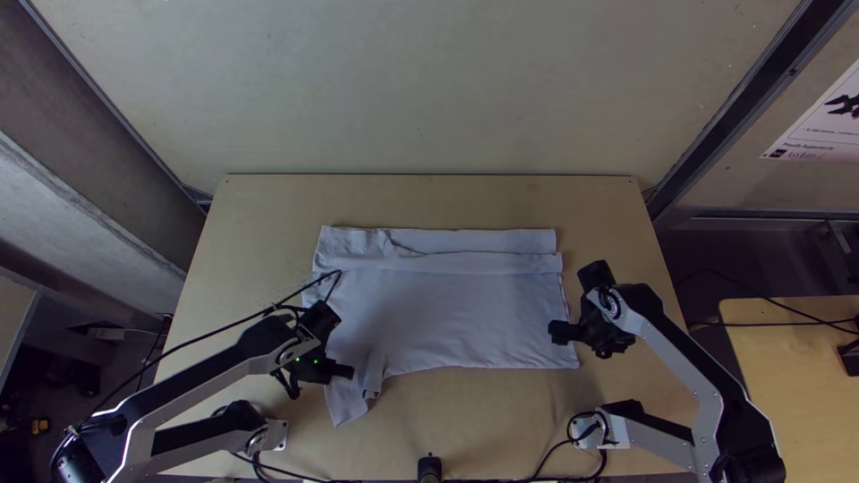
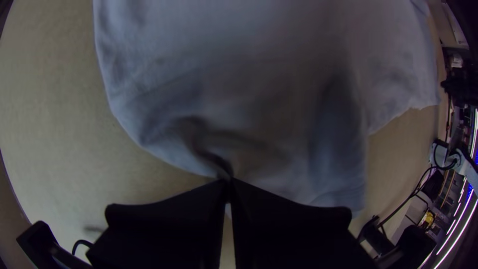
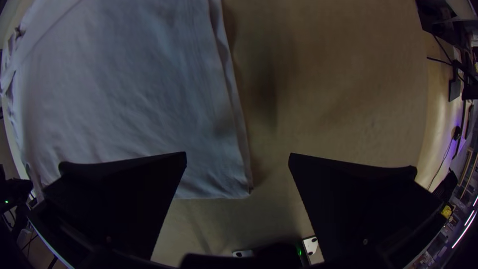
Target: Fold the t-shirt
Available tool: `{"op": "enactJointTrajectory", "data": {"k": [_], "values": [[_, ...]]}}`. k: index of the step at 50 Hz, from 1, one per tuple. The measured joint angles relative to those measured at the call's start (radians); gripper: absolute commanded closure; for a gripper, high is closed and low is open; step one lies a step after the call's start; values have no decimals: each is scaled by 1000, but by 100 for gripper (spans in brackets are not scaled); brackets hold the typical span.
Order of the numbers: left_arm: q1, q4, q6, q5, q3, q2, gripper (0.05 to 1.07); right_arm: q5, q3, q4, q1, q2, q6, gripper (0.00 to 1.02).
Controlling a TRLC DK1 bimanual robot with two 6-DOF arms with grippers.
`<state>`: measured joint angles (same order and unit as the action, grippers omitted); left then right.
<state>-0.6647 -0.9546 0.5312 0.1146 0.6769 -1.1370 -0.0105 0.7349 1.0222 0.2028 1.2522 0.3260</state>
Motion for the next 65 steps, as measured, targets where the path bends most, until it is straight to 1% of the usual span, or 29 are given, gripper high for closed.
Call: {"op": "enactJointTrajectory", "data": {"k": [6, 9, 11, 15, 17, 20, 24, 25, 29, 30, 35, 43, 52, 59, 65], "values": [[42, -23, -29, 0, 27, 29, 105, 0, -19, 0, 8, 19, -2, 10], [64, -34, -43, 0, 37, 42, 105, 0, -31, 1, 18, 29, -2, 18], [77, -40, -51, 0, 40, 50, 105, 1, -40, 0, 22, 36, -2, 20], [93, -47, -62, 0, 40, 64, 105, 20, -53, 0, 29, 55, -2, 21], [100, -50, -65, 0, 40, 68, 105, 28, -53, -2, 29, 63, -5, 25], [106, -50, -69, 0, 40, 74, 105, 58, -48, -2, 29, 82, -5, 34], [117, -50, -79, 0, 40, 82, 105, 80, -39, -3, 28, 102, -8, 55], [121, -50, -80, 0, 40, 84, 105, 82, -39, -3, 28, 103, -8, 62], [138, -50, -85, -1, 40, 90, 105, 84, -41, -8, 31, 95, -8, 94], [143, -50, -87, -1, 40, 91, 105, 84, -42, -11, 34, 91, -9, 100], [172, -50, -101, -1, 40, 95, 105, 87, -56, -31, 52, 58, -9, 100], [231, -60, -123, -1, 60, 100, 105, 98, -65, -44, 56, 9, -9, 100], [304, -61, -149, -3, 114, 118, 105, 97, -27, -37, 3, -59, -10, 100], [376, -61, -196, -3, 152, 129, 105, 63, 23, -37, -10, -75, -17, 100], [432, -60, -240, -3, 179, 130, 105, 53, 62, -37, -22, -70, -21, 100]]}}
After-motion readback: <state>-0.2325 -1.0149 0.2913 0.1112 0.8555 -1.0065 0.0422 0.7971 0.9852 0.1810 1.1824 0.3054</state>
